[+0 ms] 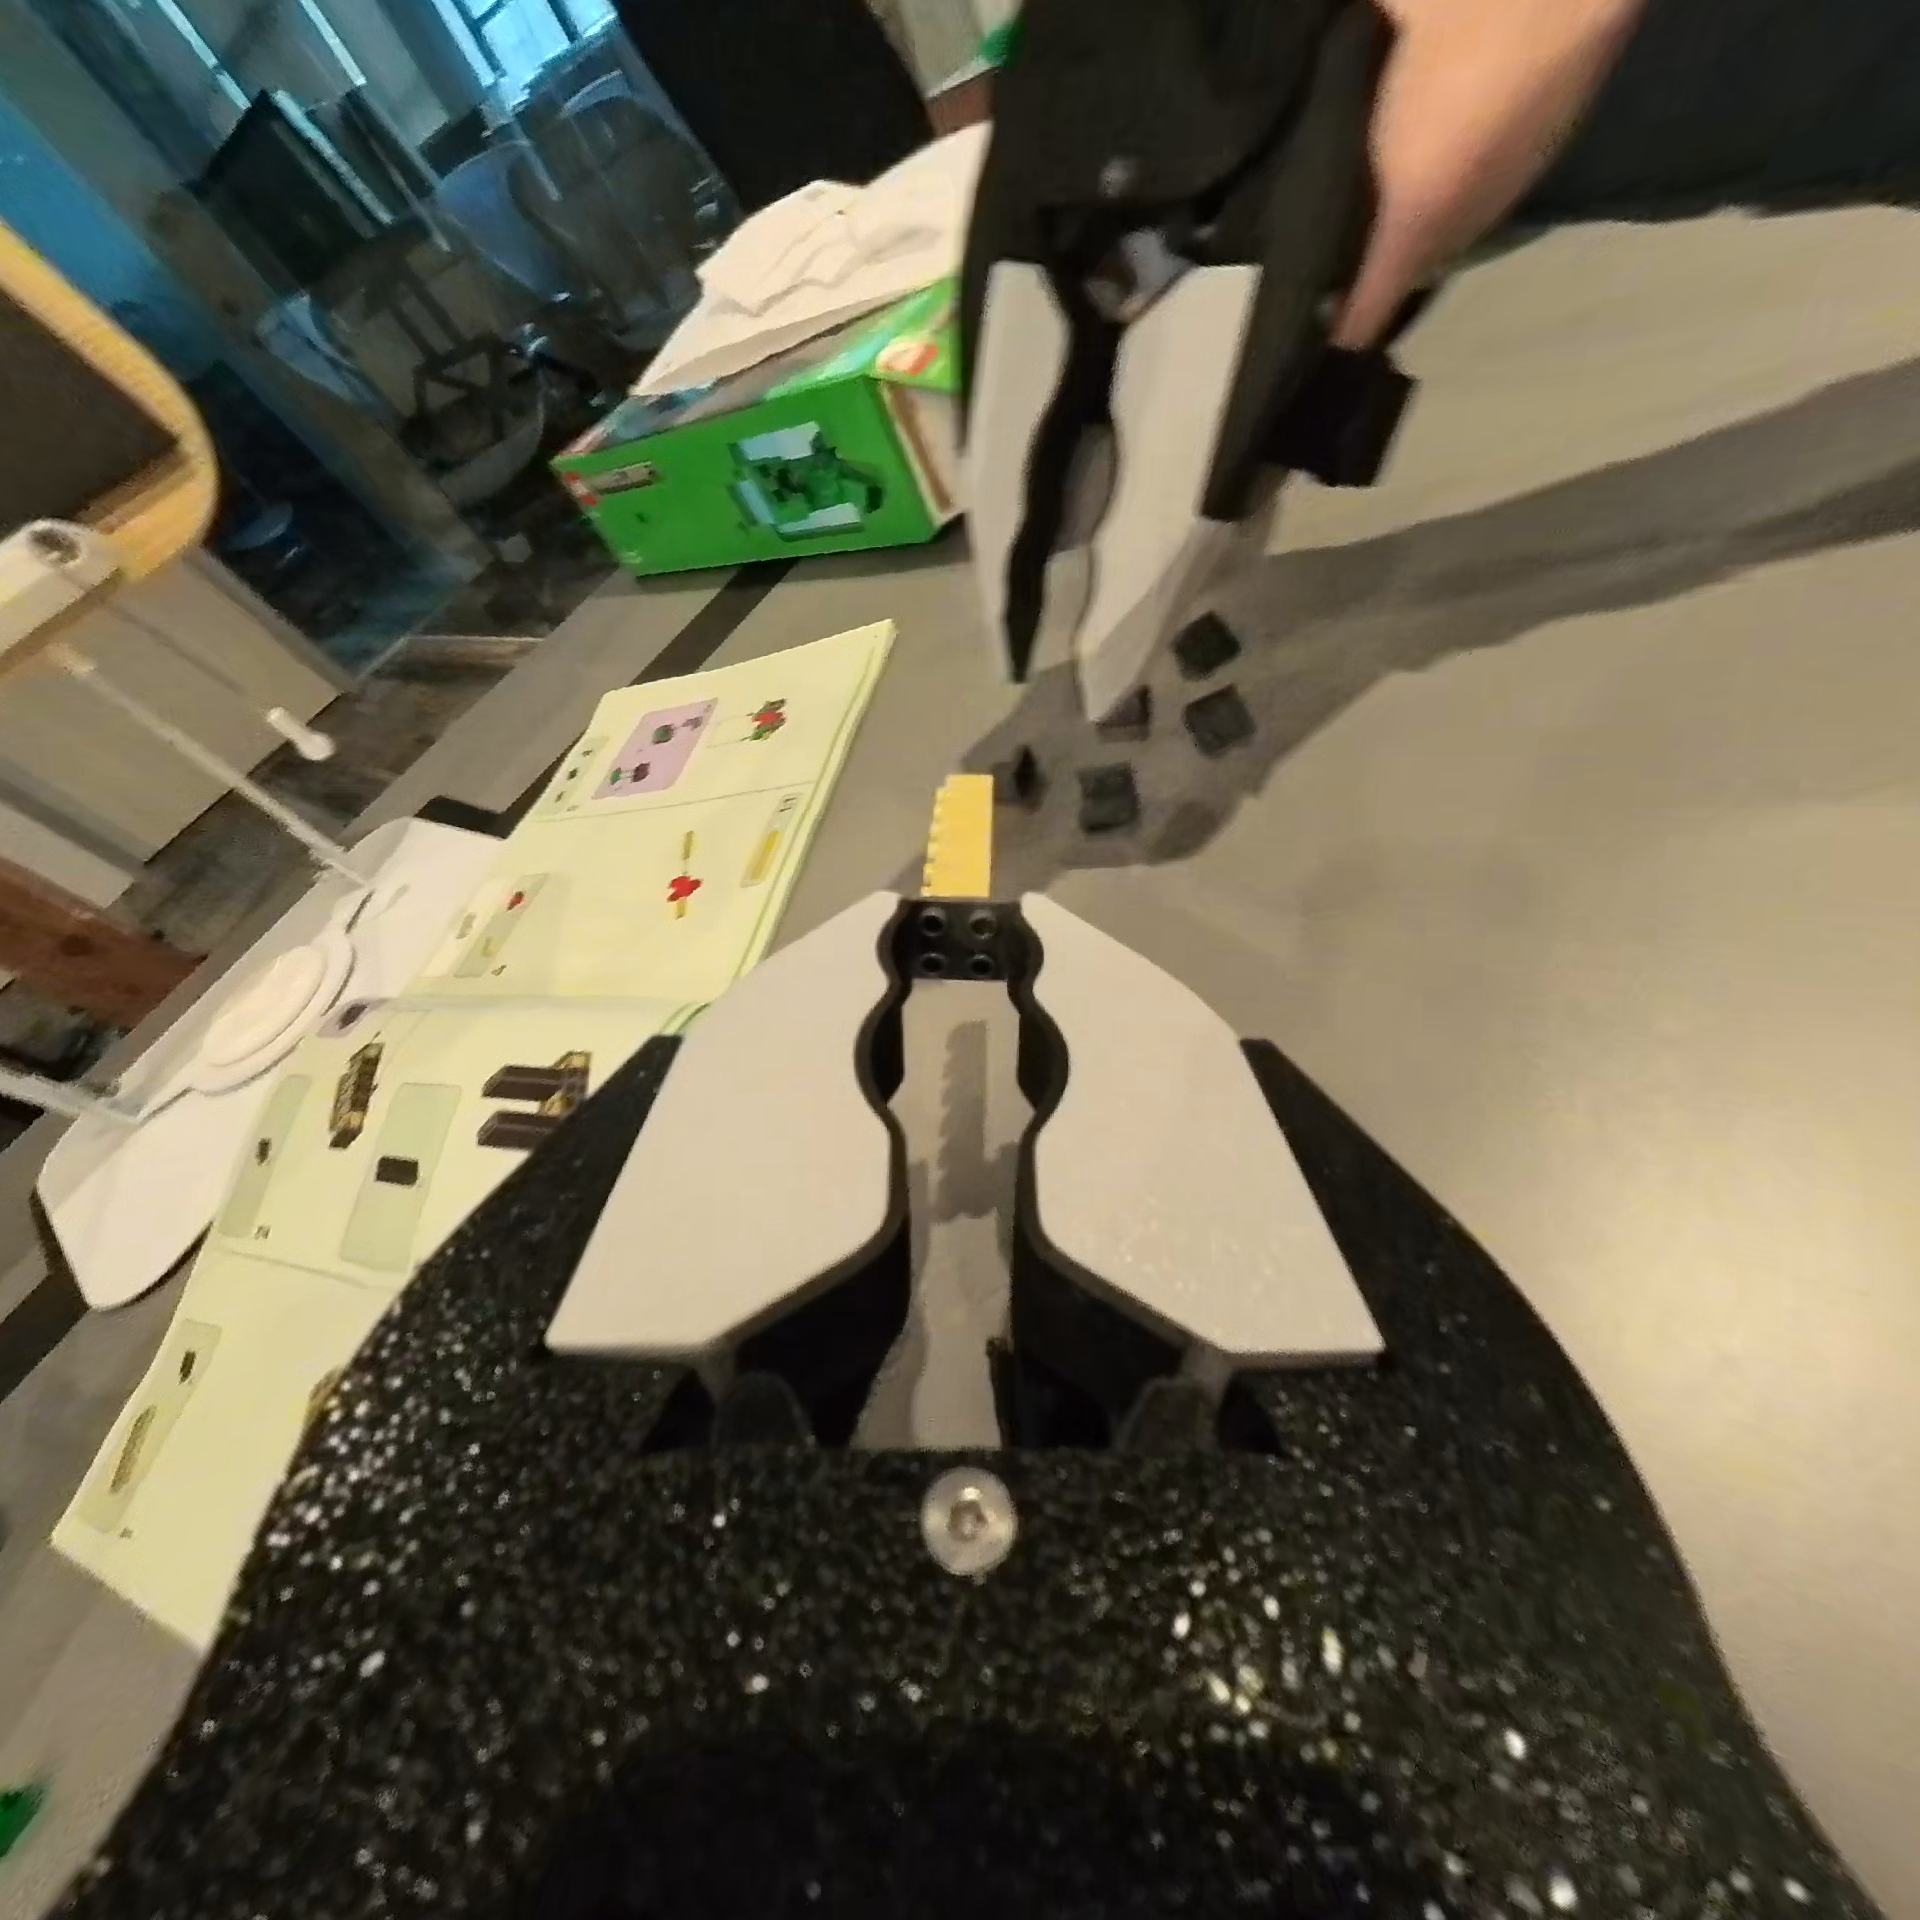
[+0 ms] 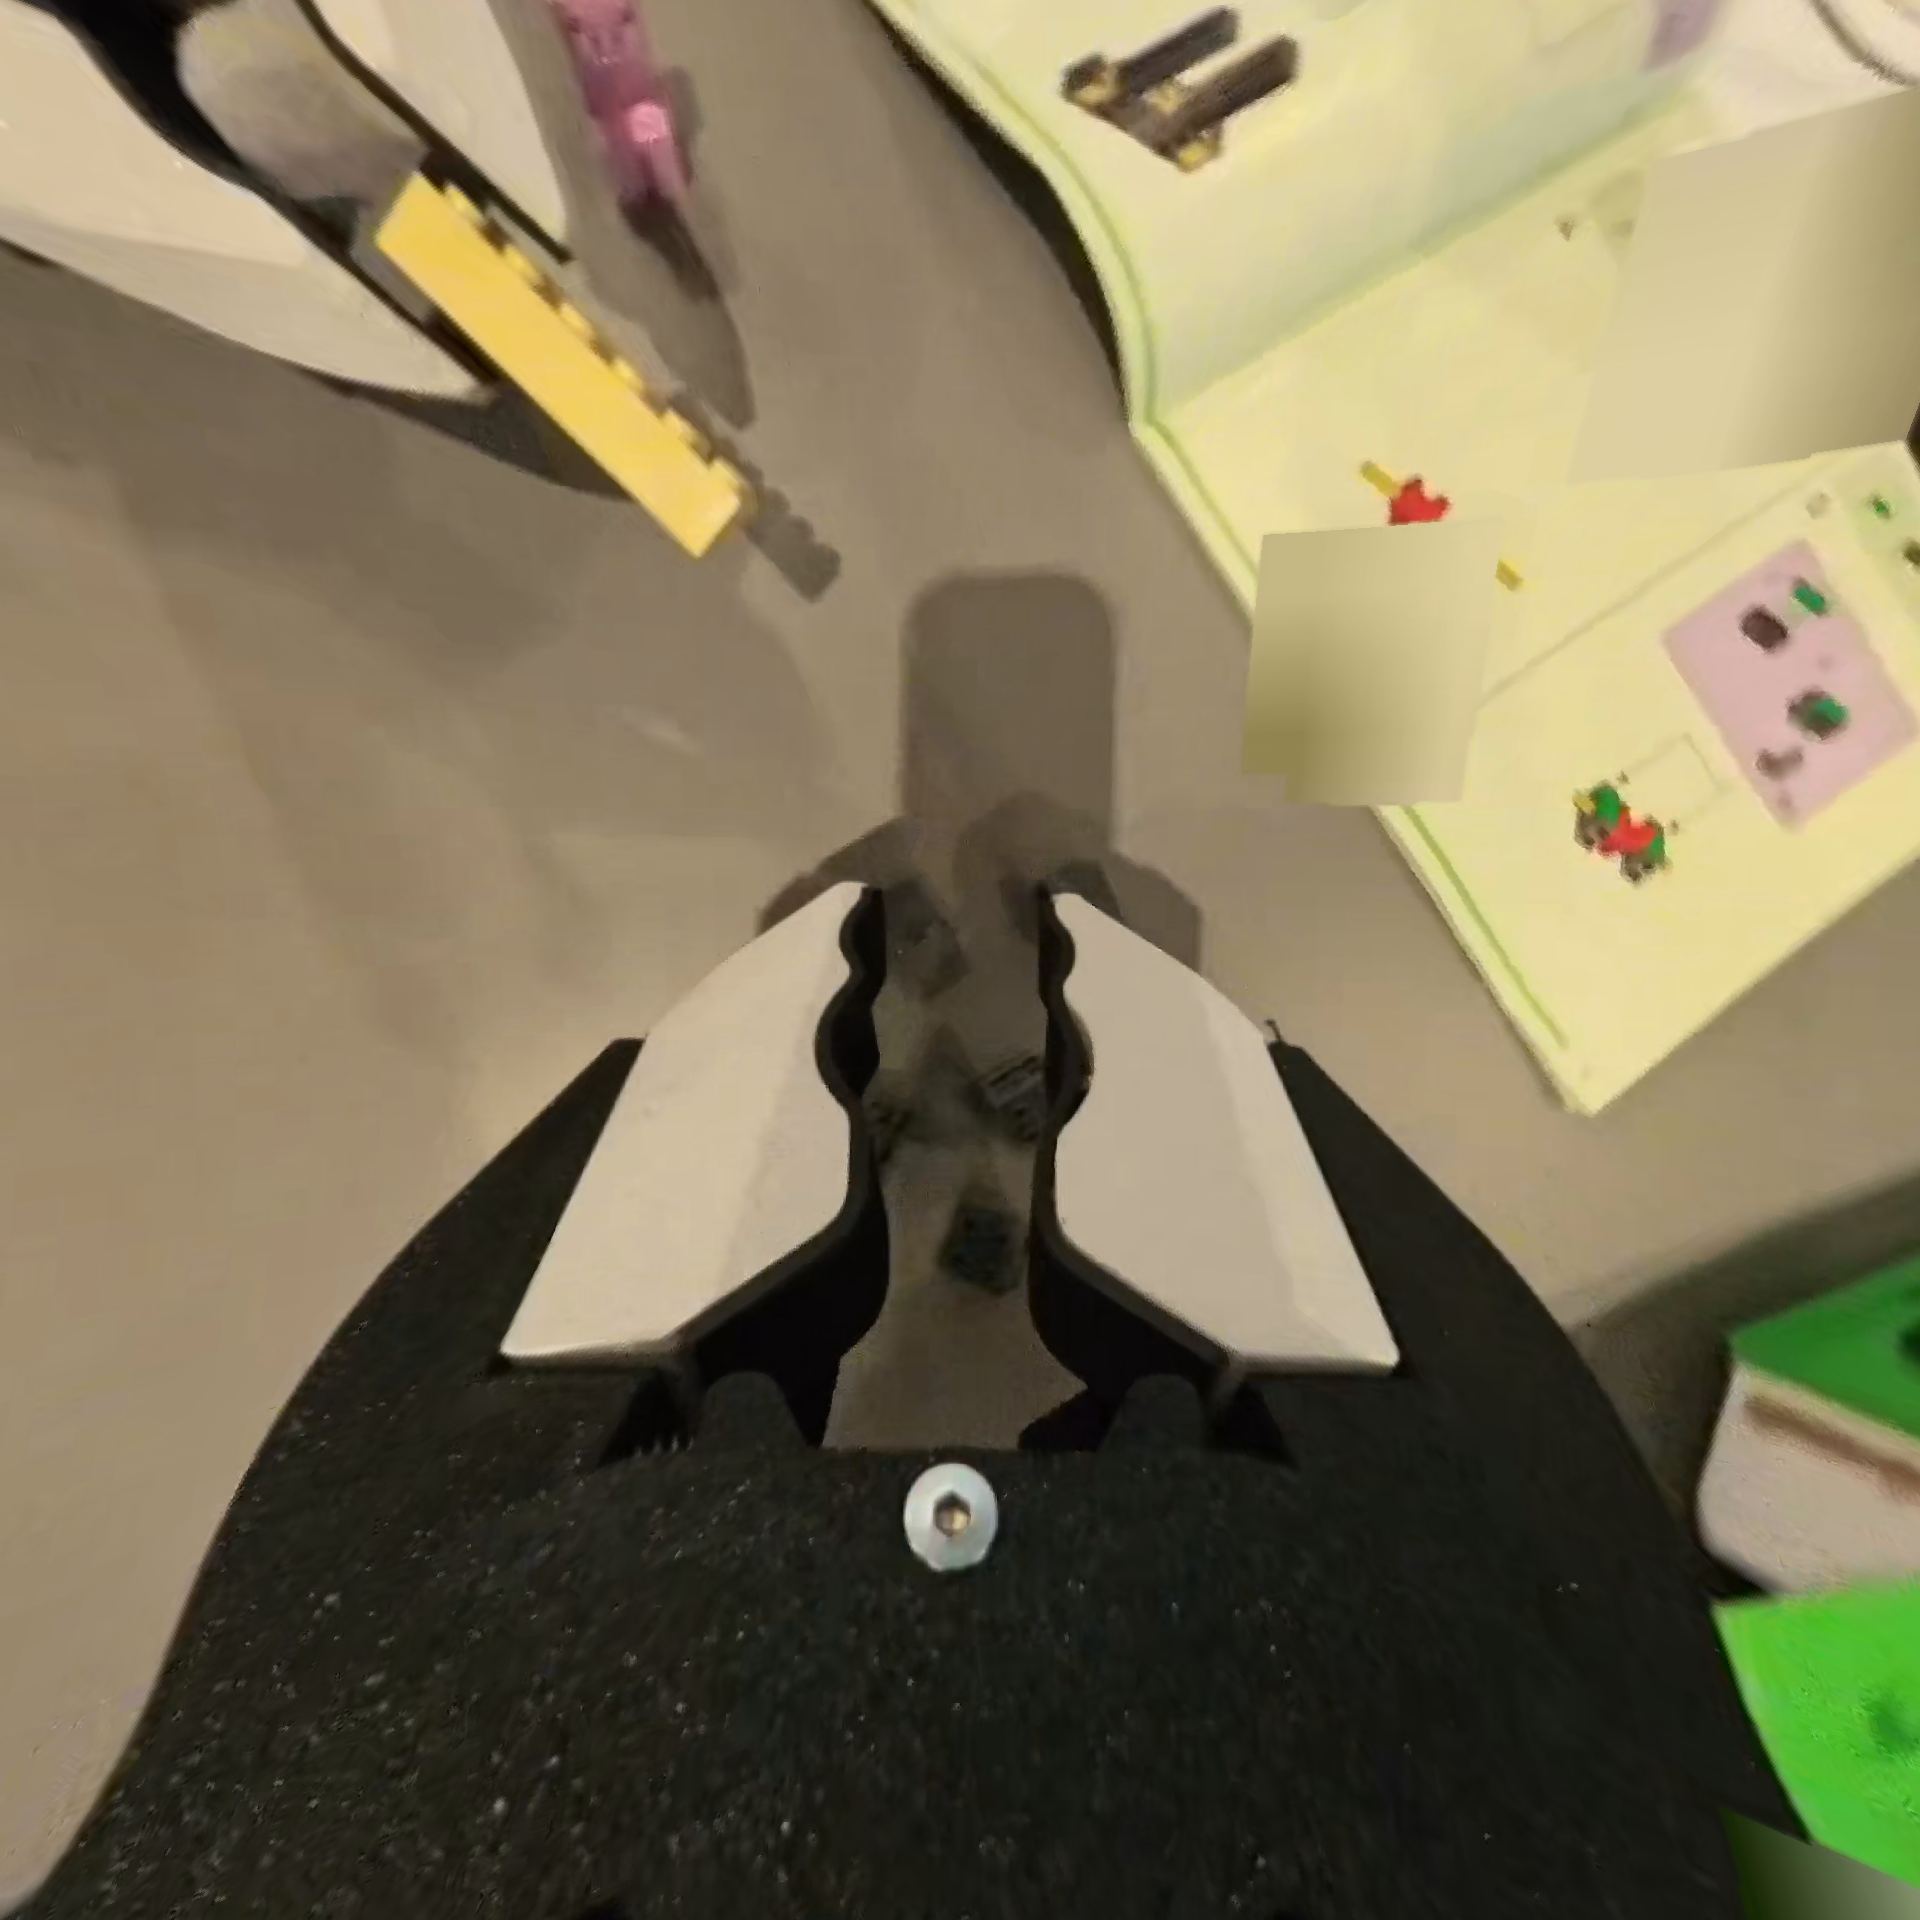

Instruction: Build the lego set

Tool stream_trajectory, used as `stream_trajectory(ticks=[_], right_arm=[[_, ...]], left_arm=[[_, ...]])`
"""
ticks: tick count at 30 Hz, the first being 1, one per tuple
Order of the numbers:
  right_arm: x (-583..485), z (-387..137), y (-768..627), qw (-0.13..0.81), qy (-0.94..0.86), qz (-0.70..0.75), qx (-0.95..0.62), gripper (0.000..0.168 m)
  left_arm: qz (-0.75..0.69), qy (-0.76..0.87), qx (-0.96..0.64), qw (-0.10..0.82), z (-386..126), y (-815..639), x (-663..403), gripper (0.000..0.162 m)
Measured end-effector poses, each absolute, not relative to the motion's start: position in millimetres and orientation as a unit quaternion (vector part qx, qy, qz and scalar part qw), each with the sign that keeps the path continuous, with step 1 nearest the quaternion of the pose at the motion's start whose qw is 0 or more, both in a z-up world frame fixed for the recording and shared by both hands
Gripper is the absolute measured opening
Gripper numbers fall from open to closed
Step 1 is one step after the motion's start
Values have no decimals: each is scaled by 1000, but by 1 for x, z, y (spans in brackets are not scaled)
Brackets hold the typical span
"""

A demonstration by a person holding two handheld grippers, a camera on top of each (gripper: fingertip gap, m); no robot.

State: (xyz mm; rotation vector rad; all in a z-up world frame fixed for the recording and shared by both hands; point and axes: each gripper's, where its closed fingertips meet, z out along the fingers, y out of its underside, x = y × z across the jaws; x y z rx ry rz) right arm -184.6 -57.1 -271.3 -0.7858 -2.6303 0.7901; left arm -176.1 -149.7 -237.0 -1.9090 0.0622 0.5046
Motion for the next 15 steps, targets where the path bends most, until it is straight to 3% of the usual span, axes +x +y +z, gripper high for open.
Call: stream_trajectory(ticks=[5,15], right_arm=[[-173,-288,-49,193,-847,249,-429,26],[-179,-305,-53,145,-791,300,-514,13]], left_arm=[[238,4,-804,545,-234,-155,-185,16],[245,21,-804,541,-234,-152,-181,16]])
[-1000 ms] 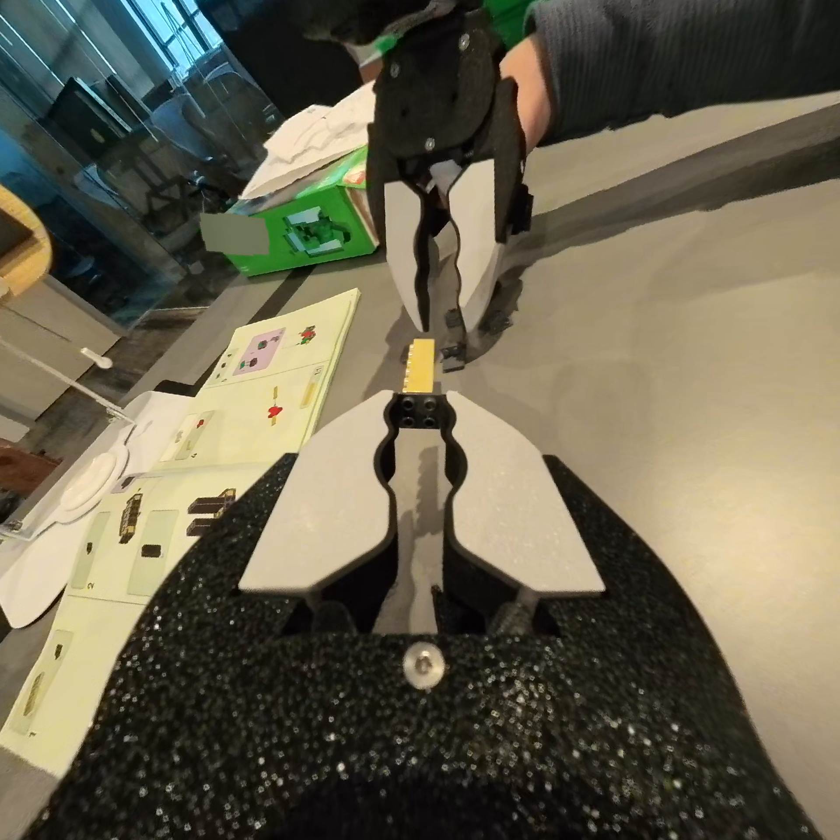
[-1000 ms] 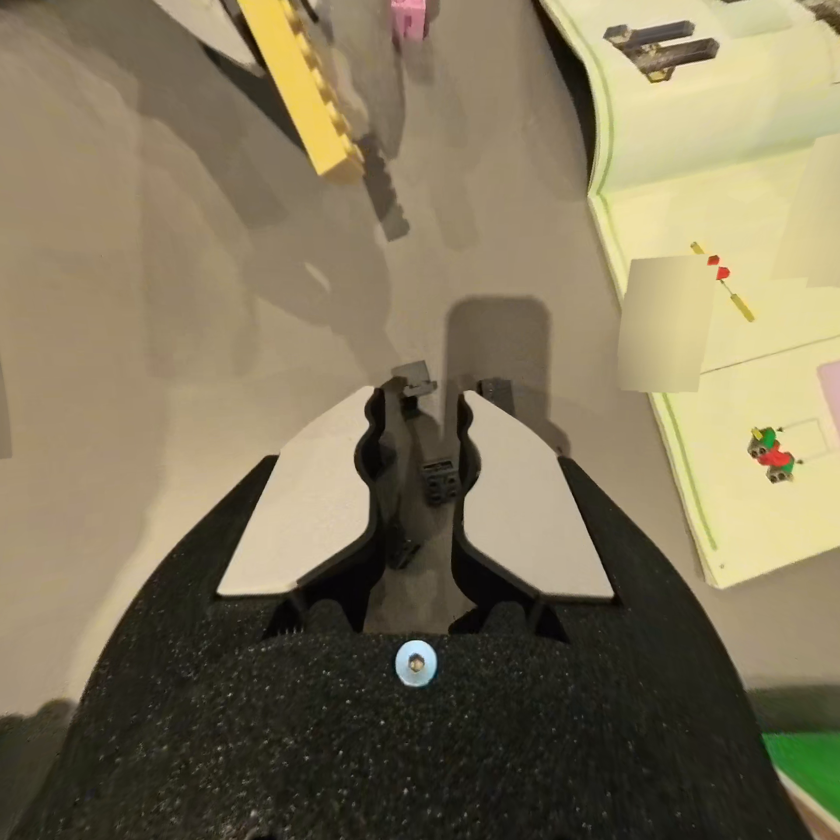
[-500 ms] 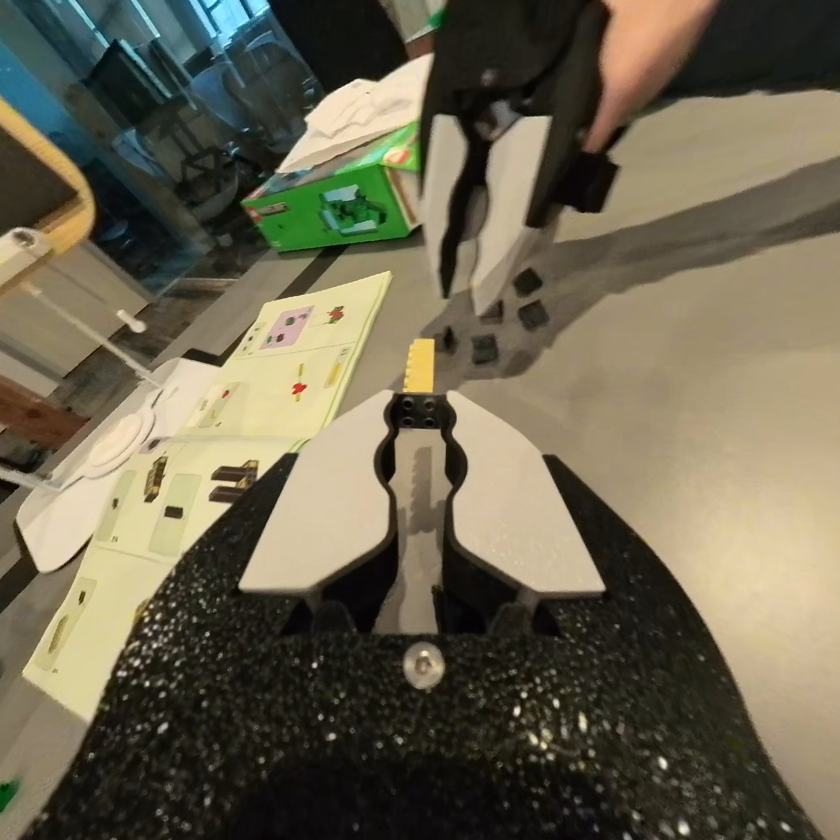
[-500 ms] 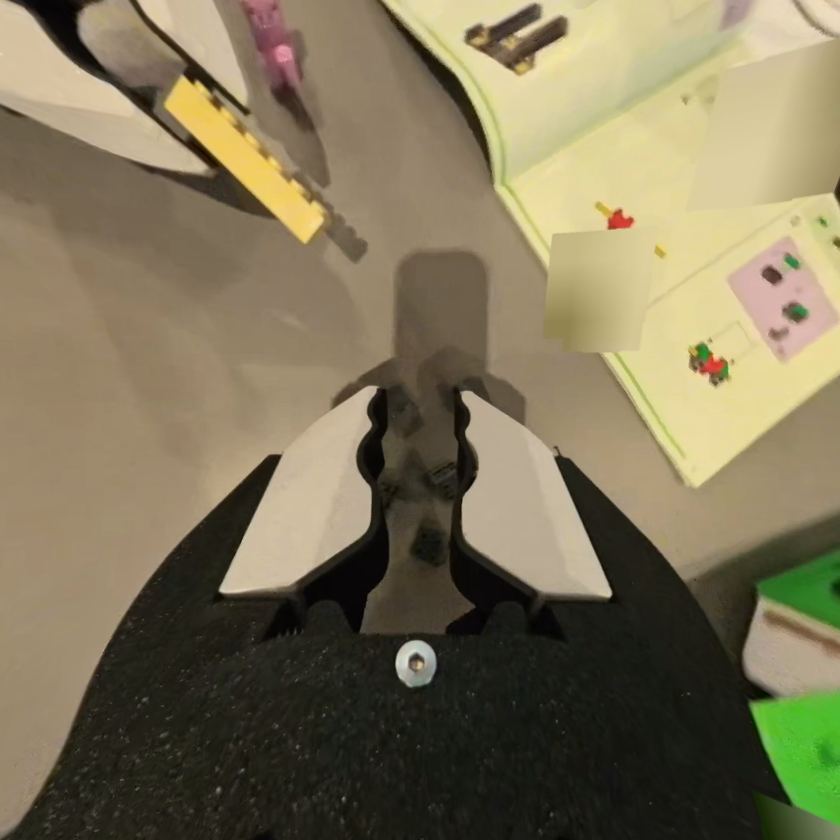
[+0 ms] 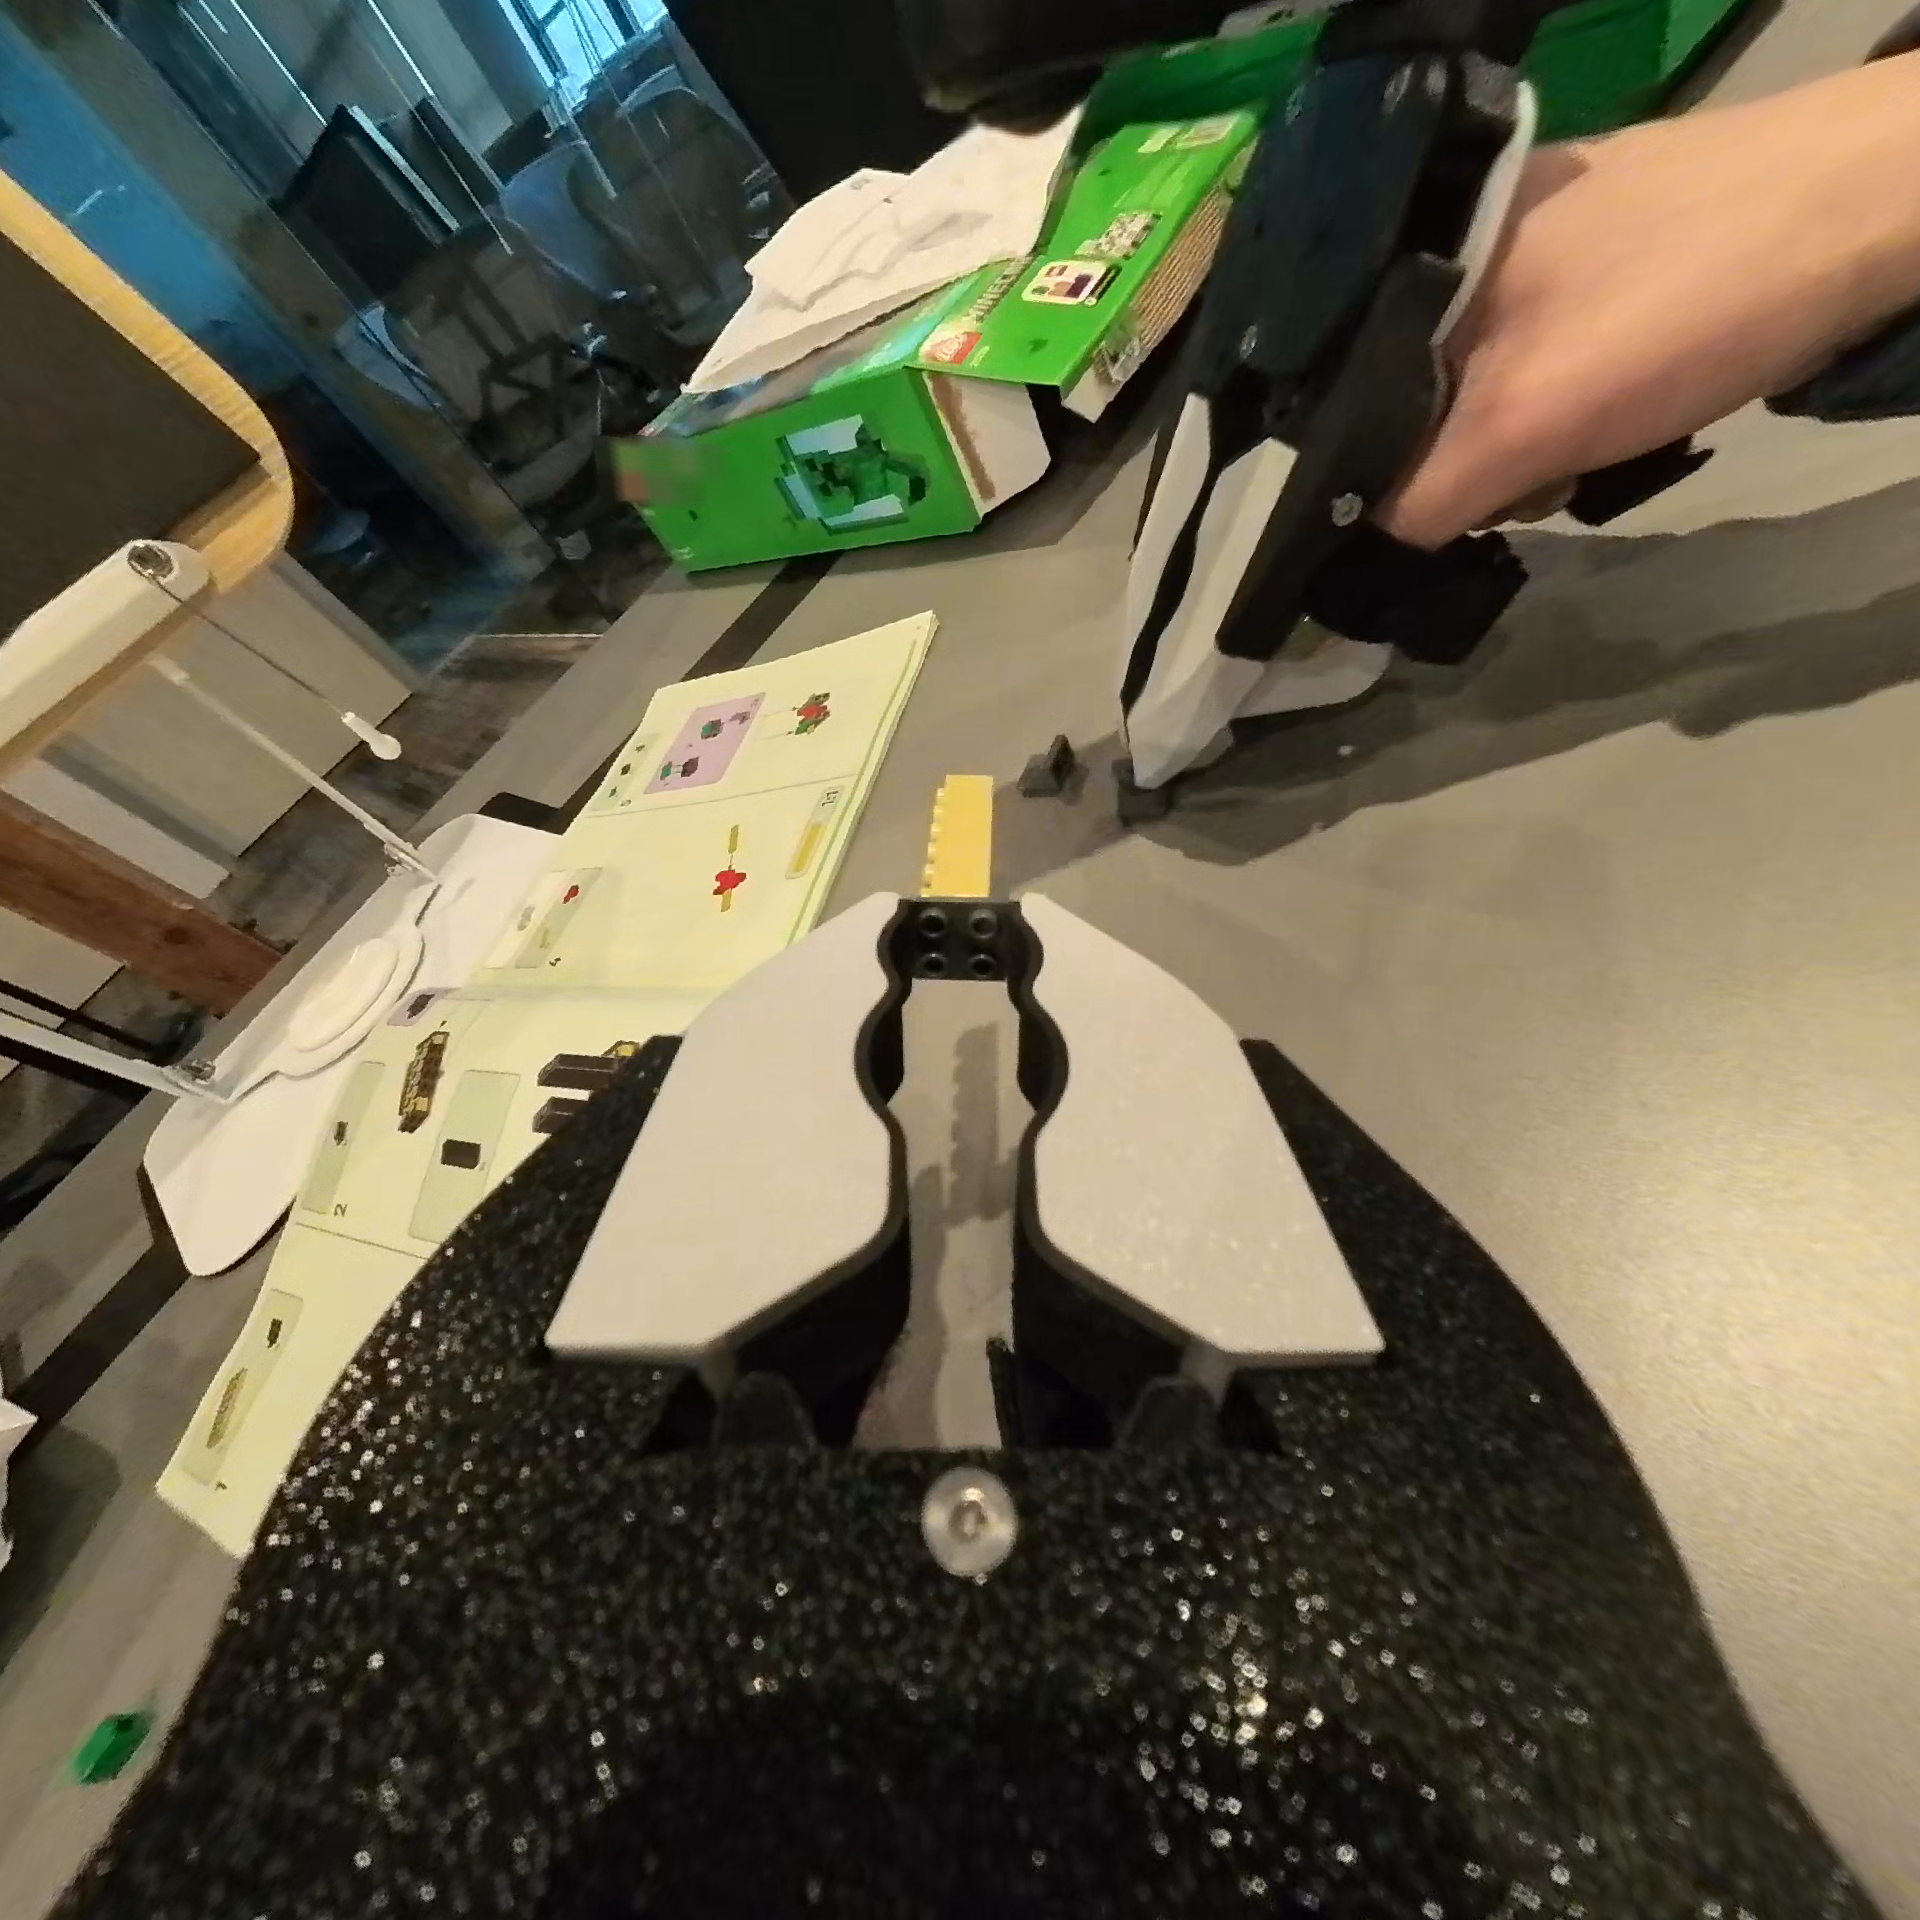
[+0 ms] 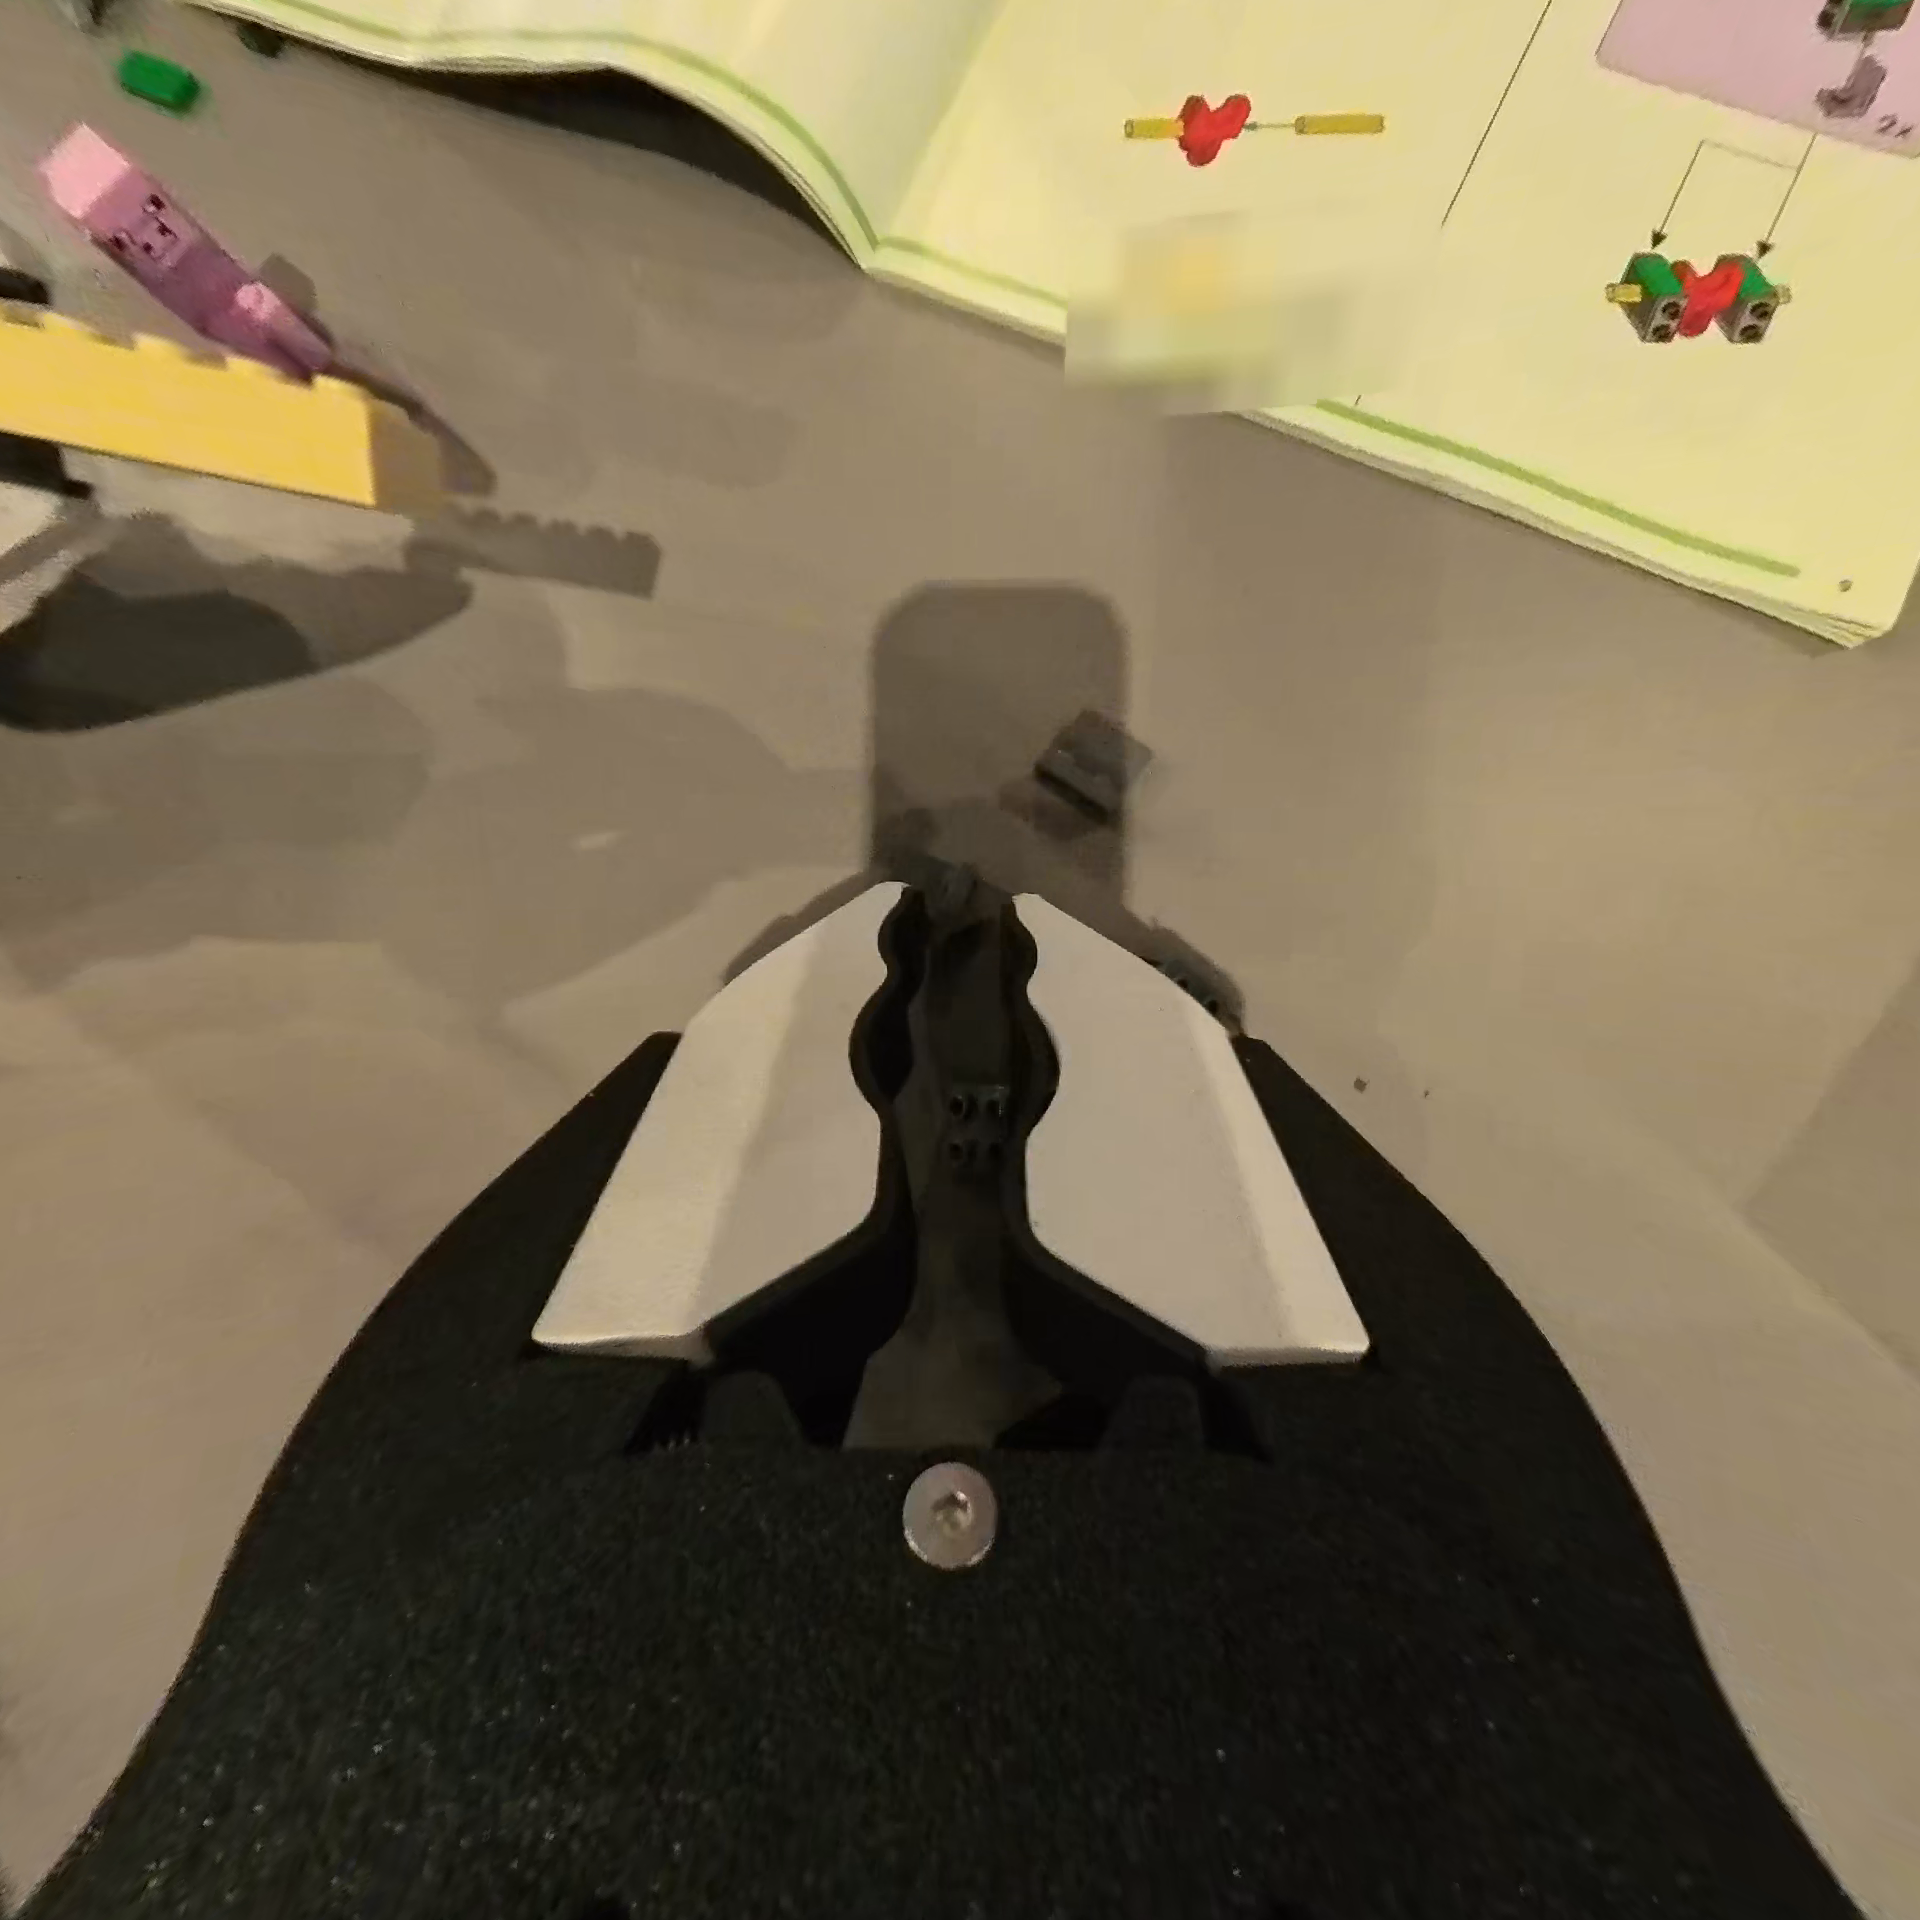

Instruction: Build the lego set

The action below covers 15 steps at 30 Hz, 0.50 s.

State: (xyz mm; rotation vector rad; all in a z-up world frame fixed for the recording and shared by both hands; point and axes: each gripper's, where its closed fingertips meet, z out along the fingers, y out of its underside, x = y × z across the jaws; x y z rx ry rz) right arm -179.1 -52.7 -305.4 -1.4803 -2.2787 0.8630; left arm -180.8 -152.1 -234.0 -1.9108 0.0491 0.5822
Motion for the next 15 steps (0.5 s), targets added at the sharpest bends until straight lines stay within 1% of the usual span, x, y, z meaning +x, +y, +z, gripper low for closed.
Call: stream_trajectory(ticks=[2,4,8,10,13,14,15], right_arm=[[-179,-307,-53,140,-795,293,-512,13],[-180,-308,-52,142,-799,285,-510,6],[-178,-306,-54,129,-816,287,-485,5],[-168,-305,-66,74,-845,296,-440,5],[-130,-302,-93,-65,-897,308,-310,5],[-120,-302,-97,-94,-910,301,-270,5],[-116,-304,-98,-103,-919,289,-248,5]], left_arm=[[245,20,-803,542,-233,-152,-181,16],[245,20,-803,543,-232,-152,-181,16],[246,22,-803,543,-232,-152,-180,16],[247,25,-802,543,-232,-152,-180,16],[249,28,-801,544,-230,-152,-179,16],[250,29,-800,544,-230,-152,-178,16],[250,30,-800,544,-230,-152,-178,16]])
